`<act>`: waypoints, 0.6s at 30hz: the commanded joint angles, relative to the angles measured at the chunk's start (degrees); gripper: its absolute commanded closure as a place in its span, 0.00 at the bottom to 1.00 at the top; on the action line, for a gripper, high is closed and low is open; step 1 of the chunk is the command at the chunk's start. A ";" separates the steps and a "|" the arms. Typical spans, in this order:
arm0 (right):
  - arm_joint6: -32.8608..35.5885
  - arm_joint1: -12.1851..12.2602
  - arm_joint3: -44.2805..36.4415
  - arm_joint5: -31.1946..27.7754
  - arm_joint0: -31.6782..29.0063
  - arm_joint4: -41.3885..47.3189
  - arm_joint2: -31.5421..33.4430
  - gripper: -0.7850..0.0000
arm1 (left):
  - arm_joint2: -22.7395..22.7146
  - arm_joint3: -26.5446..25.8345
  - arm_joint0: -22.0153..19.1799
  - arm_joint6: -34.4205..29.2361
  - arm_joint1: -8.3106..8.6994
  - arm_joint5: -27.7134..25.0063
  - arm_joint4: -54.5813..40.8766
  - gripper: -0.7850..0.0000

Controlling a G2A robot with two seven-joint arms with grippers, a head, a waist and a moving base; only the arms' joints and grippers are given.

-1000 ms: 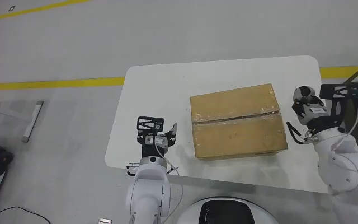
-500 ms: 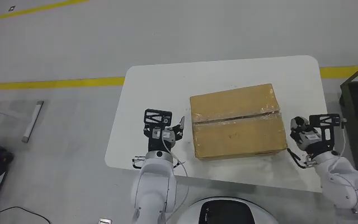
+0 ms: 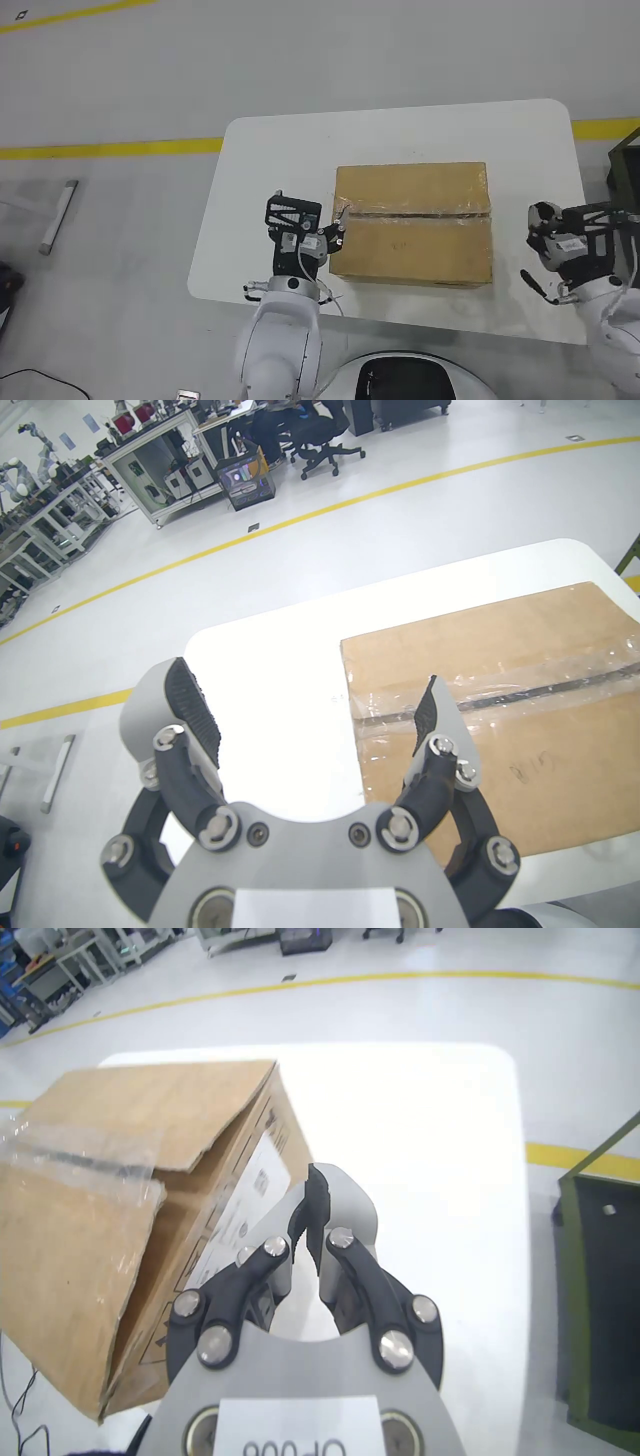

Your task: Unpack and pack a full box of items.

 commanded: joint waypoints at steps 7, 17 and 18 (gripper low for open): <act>-5.52 -0.32 -8.23 -3.94 -9.05 -0.77 9.18 1.00 | 0.19 -1.43 1.84 1.08 0.21 -1.08 -1.12 0.00; -8.07 -0.57 -8.22 -7.25 -13.11 -2.02 10.96 0.58 | -0.11 -2.26 3.00 1.18 0.32 -1.73 -3.31 0.00; -8.05 -0.57 -8.22 -7.23 -13.09 -2.02 10.95 0.52 | -0.11 -2.25 2.99 1.18 0.32 -1.72 -3.30 0.00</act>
